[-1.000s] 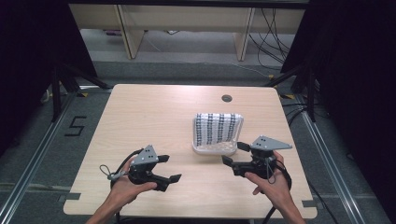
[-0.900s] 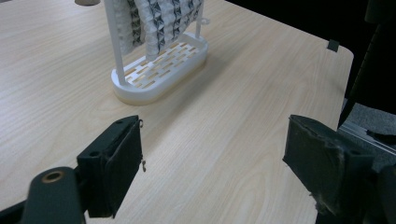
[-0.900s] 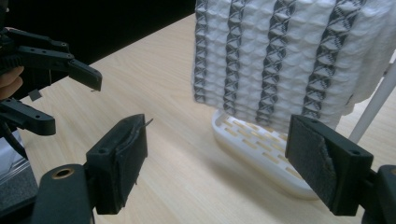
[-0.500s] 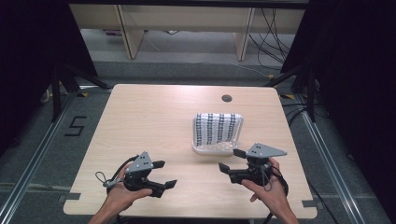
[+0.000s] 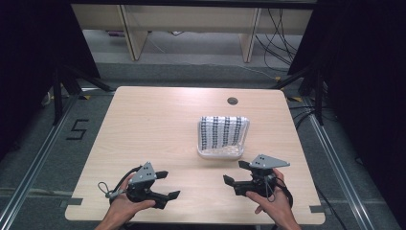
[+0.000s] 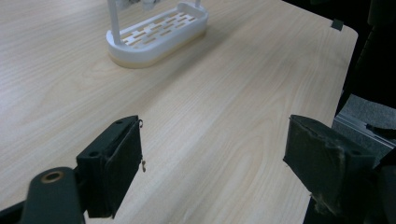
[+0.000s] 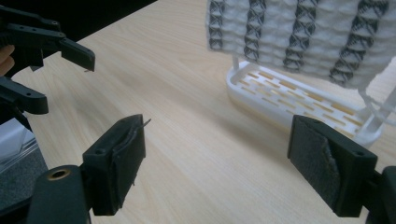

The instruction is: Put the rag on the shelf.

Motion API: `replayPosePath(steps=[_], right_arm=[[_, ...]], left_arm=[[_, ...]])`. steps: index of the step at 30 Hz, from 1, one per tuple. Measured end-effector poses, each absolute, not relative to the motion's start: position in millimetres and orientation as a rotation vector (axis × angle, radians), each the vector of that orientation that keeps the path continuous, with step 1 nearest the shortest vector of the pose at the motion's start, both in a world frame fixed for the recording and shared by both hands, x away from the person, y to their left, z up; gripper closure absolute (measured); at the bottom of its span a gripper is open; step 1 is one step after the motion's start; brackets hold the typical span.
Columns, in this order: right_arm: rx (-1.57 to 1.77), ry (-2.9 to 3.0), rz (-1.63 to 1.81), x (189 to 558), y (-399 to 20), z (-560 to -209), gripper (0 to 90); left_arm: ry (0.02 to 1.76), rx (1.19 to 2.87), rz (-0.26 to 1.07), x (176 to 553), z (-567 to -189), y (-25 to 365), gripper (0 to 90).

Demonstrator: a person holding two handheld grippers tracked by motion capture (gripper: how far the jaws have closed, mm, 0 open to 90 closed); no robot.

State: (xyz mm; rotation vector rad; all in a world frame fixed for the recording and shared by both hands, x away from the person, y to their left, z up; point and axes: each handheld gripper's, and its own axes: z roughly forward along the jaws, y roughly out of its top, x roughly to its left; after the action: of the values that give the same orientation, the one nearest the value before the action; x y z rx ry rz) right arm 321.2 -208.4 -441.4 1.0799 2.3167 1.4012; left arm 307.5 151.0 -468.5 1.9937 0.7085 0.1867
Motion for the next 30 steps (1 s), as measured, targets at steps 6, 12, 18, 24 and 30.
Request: replayPosePath(steps=[6, 12, 18, 24, 30], right_arm=[[1.152, 2.33, 1.394, 315.8, -210.4, -451.4, 18.8], [1.15, 2.337, 1.389, 312.3, -215.7, -461.9, 18.7], [1.174, 2.349, 1.371, 303.9, -215.4, -464.5, 18.7], [1.134, 2.355, 1.369, 297.2, -216.5, -469.5, 18.6], [1.119, 2.384, 1.32, 289.0, -216.5, -477.1, 16.8]], left_arm=[[0.703, 1.994, 0.186, 305.1, -470.5, 151.9, 17.9], [0.704, 2.006, 0.202, 299.8, -478.1, 151.2, 17.7], [0.697, 2.041, 0.207, 294.0, -487.2, 151.4, 17.6], [0.7, 2.044, 0.201, 287.8, -496.7, 148.9, 17.6], [0.69, 2.071, 0.204, 282.8, -501.0, 147.7, 17.6]])
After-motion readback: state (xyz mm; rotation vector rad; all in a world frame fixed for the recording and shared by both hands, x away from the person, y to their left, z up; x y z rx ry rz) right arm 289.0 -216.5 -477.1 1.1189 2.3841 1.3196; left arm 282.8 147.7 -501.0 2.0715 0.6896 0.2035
